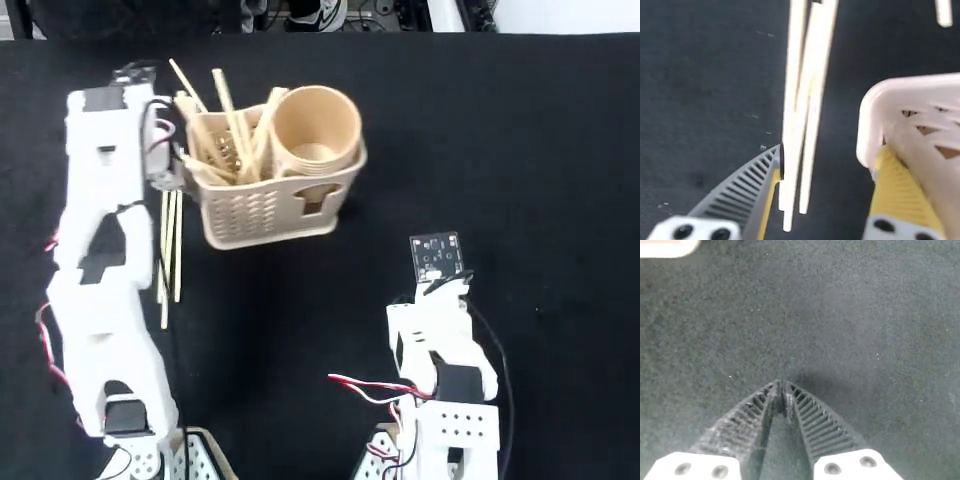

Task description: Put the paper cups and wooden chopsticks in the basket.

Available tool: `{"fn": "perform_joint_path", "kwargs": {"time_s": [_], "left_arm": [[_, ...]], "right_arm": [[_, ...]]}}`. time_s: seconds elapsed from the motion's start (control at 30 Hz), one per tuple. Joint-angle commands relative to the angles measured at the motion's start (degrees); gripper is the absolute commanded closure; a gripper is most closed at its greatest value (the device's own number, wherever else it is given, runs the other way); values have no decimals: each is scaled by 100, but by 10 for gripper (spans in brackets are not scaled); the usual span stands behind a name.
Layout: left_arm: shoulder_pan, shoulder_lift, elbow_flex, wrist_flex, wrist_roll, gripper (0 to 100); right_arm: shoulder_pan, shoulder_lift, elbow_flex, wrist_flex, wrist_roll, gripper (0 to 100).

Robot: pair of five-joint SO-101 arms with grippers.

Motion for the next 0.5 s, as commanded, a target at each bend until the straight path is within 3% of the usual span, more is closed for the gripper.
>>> {"fn": "perform_joint_path", "kwargs": {"time_s": [0.0, 0.1, 0.3, 0.47], "left_arm": [[356, -62, -242, 70, 176, 704], [127, -62, -295, 9, 176, 704], [-875, -9, -224, -993, 123, 700], [-787, 536, -505, -1116, -255, 700]], "right_arm": [[-53, -57, -13, 18, 26, 986], [-53, -57, -13, 18, 26, 986], [-53, -57, -13, 18, 26, 986], [-53, -57, -13, 18, 26, 986]]}}
